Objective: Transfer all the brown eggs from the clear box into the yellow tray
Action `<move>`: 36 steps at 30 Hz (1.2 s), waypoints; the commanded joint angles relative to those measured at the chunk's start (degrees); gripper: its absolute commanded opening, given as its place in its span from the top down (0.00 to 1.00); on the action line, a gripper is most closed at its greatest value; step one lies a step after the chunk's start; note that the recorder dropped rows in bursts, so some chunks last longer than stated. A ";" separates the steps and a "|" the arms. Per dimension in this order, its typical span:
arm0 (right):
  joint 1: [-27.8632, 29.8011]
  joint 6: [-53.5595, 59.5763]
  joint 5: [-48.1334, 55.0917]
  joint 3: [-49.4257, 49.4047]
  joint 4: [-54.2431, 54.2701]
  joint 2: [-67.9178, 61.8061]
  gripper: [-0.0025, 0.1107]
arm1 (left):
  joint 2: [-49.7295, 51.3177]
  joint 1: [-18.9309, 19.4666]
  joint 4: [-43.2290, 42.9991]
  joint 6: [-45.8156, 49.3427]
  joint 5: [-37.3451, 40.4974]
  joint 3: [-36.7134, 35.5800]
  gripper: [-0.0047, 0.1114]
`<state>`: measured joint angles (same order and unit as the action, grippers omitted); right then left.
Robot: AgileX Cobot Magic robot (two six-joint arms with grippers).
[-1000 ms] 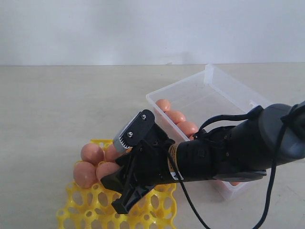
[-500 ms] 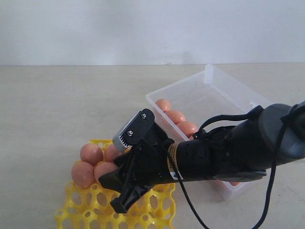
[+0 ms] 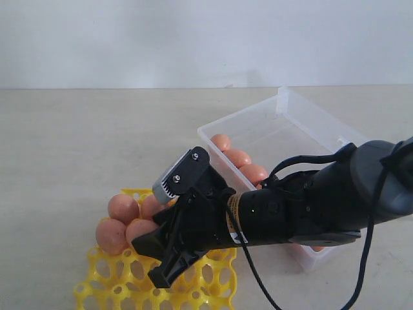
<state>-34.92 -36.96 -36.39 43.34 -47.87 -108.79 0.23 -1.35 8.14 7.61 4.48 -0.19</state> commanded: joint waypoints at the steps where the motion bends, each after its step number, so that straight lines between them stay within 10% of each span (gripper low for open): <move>1: -0.16 -0.79 -0.81 0.20 -0.43 0.80 0.98 | -0.23 0.08 0.20 -0.37 -0.34 0.19 0.92; 24: -0.26 -14.29 9.21 0.20 -9.02 6.69 0.98 | -0.23 0.08 0.20 -0.37 -0.34 0.19 0.92; 31: -0.26 -13.49 10.72 0.20 -9.02 6.69 0.60 | -0.23 0.08 0.20 -0.37 -0.34 0.19 0.92; 36: -0.26 -13.49 10.96 0.20 -9.02 6.69 0.59 | -0.23 0.08 0.20 -0.37 -0.34 0.19 0.92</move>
<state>-35.29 -51.03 -25.49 43.34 -56.55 -102.73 0.23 -1.35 8.14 7.61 4.48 -0.19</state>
